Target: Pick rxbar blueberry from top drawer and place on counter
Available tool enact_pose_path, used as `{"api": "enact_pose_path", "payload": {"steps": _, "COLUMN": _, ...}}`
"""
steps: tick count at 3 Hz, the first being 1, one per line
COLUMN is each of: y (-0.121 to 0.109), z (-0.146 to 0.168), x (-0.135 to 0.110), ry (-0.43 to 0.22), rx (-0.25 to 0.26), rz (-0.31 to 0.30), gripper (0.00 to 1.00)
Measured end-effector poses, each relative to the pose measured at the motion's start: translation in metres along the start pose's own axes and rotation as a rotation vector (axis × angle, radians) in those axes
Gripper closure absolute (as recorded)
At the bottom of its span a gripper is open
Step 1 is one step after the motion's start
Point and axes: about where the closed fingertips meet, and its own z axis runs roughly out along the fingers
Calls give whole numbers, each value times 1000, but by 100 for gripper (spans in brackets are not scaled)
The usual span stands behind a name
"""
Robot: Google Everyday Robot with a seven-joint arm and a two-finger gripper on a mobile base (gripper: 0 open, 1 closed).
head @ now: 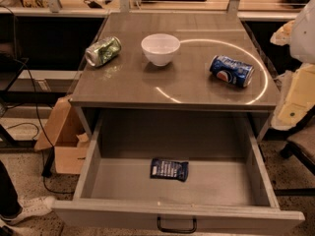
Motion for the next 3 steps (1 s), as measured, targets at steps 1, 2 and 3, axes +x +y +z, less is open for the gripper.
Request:
{"api": "enact_pose_path", "payload": {"steps": 1, "y": 0, "z": 0, "x": 0, "ry": -1, "rx": 2, "rz": -1, "gripper": 0}}
{"api": "enact_pose_path", "payload": {"steps": 2, "y": 5, "z": 12, "x": -16, "ry": 9, "rx": 7, "rz": -52, "gripper": 0}}
{"api": "enact_pose_path", "payload": {"steps": 3, "y": 8, "z": 25, "x": -30, "ry": 15, "rx": -3, "rz": -90, "gripper": 0}}
